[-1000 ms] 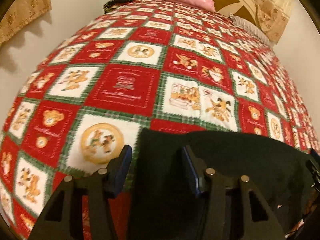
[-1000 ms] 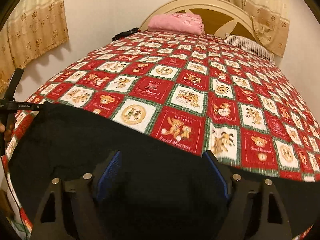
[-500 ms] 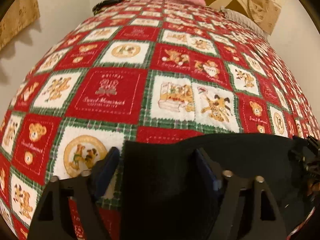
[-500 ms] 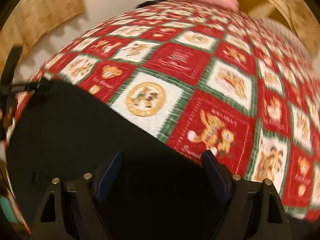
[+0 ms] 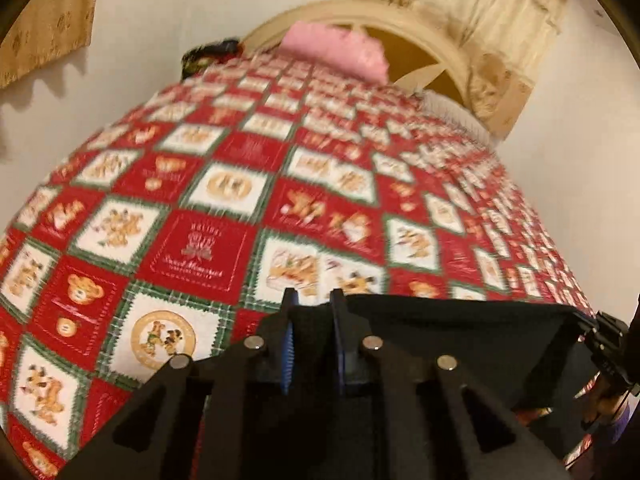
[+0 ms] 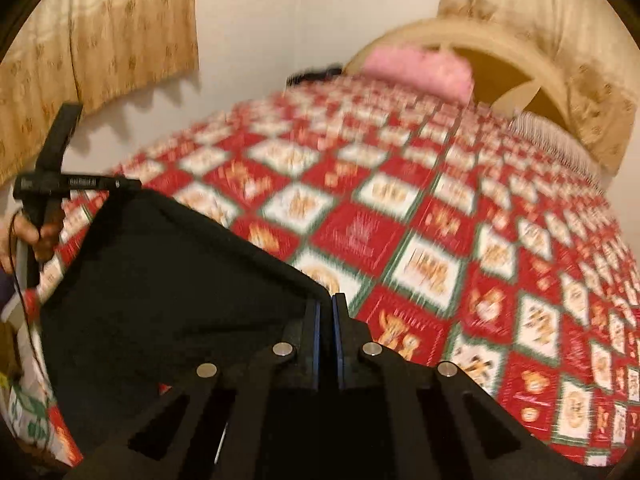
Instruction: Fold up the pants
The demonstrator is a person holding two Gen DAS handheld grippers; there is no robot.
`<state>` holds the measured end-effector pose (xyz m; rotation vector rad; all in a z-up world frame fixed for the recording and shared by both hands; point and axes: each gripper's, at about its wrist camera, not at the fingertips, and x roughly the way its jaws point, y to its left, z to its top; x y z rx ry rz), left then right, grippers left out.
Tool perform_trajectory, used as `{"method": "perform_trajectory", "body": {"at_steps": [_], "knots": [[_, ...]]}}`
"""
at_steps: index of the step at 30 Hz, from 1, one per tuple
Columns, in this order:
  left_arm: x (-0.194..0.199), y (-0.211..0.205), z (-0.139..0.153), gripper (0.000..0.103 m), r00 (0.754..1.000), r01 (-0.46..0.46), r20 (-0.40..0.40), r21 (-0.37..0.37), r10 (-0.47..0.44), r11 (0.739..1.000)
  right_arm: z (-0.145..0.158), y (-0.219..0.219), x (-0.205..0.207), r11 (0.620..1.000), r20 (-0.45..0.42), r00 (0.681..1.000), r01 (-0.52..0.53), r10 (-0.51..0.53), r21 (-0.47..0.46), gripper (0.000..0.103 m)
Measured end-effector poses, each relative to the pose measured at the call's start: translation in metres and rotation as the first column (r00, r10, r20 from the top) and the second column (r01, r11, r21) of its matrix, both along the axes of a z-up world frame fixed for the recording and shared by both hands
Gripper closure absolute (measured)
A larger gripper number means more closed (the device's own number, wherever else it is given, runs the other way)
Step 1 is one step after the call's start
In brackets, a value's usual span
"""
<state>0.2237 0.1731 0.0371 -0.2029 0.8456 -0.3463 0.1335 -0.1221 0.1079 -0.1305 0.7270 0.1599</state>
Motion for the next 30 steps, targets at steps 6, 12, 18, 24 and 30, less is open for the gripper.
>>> {"method": "perform_trajectory", "body": {"at_steps": [6, 12, 18, 24, 30], "knots": [[-0.059, 0.002, 0.032, 0.086, 0.993, 0.015, 0.118, 0.042, -0.019, 0.999, 0.029, 0.031, -0.067, 0.996, 0.119, 0.989, -0.087, 0.084, 0.022, 0.098], [-0.119, 0.022, 0.022, 0.086, 0.986, -0.018, 0.169, 0.025, 0.014, 1.0, 0.015, 0.071, -0.141, 0.982, 0.175, 0.966, -0.179, 0.188, -0.067, 0.098], [-0.17, 0.04, -0.011, 0.086, 0.985, -0.065, 0.164, 0.03, 0.06, 0.997, -0.031, 0.089, -0.186, 0.968, 0.096, 0.965, -0.234, 0.242, -0.09, 0.098], [-0.185, 0.062, -0.06, 0.086, 0.982, -0.188, 0.068, 0.162, 0.179, 0.969, -0.091, 0.098, -0.204, 0.967, -0.04, 0.97, -0.242, 0.24, -0.077, 0.097], [-0.194, 0.095, -0.074, 0.085, 0.948, -0.311, -0.003, 0.18, 0.317, 0.933, -0.113, 0.096, -0.21, 0.968, -0.082, 0.967, -0.246, 0.241, -0.057, 0.093]]}}
